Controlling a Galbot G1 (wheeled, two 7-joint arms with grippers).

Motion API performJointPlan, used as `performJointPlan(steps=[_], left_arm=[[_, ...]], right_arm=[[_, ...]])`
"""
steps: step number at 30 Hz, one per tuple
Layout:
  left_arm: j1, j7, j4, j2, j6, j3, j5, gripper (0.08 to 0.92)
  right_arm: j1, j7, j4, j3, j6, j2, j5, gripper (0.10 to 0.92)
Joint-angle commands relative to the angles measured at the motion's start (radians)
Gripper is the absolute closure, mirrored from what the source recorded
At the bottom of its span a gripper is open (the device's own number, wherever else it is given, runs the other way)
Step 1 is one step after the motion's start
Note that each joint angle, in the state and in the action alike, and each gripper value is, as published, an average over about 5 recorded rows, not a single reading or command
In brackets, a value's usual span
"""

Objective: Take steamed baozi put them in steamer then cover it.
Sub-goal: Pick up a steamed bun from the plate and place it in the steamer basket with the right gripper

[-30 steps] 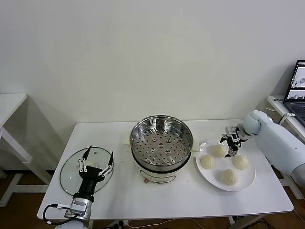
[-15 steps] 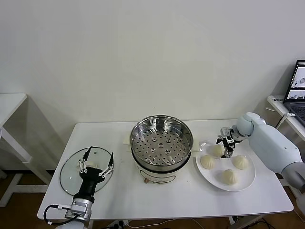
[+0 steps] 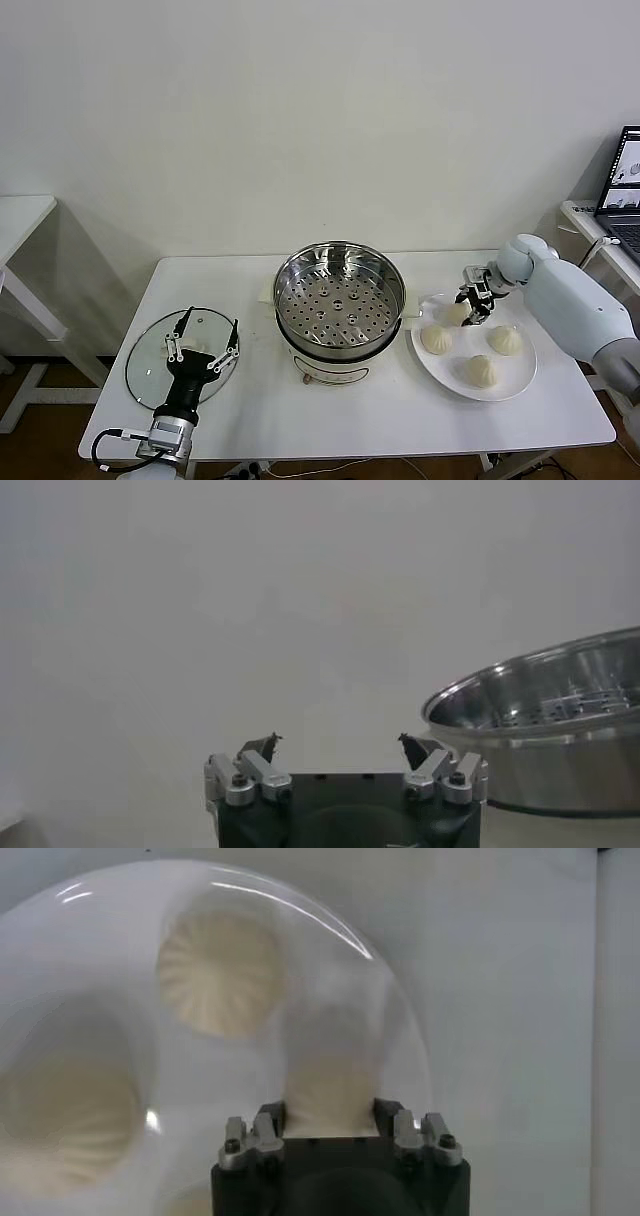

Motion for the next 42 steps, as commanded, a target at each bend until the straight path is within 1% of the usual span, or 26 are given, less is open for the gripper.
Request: performJointPlan(steps=[1, 4, 8, 12, 16, 22, 25, 32, 38, 42], left_arm=[[0.002, -0.001, -0.010, 0.001, 0.004, 0.003, 0.002, 0.177], [0.003, -0.002, -0.014, 0.003, 0.007, 0.005, 0.005, 0.177], [0.003, -0.004, -0.018, 0.003, 0.008, 0.009, 0.009, 0.177], [0.006, -0.005, -0.021, 0.002, 0.008, 0.008, 0.011, 0.177], [0.010, -0.004, -0.025, 0.002, 0.001, 0.002, 0.013, 0.177], [0.017, -0.002, -0.030, 0.008, -0.002, -0.006, 0.012, 0.177], [0.020, -0.001, -0.030, 0.011, -0.006, -0.014, 0.010, 0.177], [0.018, 0.003, -0.032, 0.021, -0.007, -0.032, -0.005, 0.177], [0.009, 0.006, -0.021, 0.027, -0.005, -0.040, -0.014, 0.177], [0.002, 0.008, -0.010, 0.029, -0.004, -0.044, -0.017, 0.177]], right_arm=[[0.132, -0.009, 0.180, -0.139, 0.000, -0.131, 0.161, 0.412], [0.287, -0.019, 0.308, -0.266, 0.022, -0.193, 0.243, 0.411], [0.533, -0.041, 0.480, -0.454, 0.116, -0.221, 0.302, 0.415], [0.768, -0.055, 0.592, -0.619, 0.219, -0.182, 0.335, 0.424], [0.906, -0.058, 0.622, -0.756, 0.350, -0.073, 0.336, 0.423], [0.950, -0.045, 0.585, -0.850, 0.516, 0.109, 0.301, 0.423], [0.926, -0.026, 0.537, -0.866, 0.565, 0.186, 0.276, 0.423], [0.791, 0.013, 0.369, -0.830, 0.642, 0.310, 0.176, 0.423], [0.619, 0.057, 0.196, -0.726, 0.735, 0.394, 0.034, 0.423], [0.533, 0.076, 0.124, -0.652, 0.760, 0.434, -0.035, 0.423]])
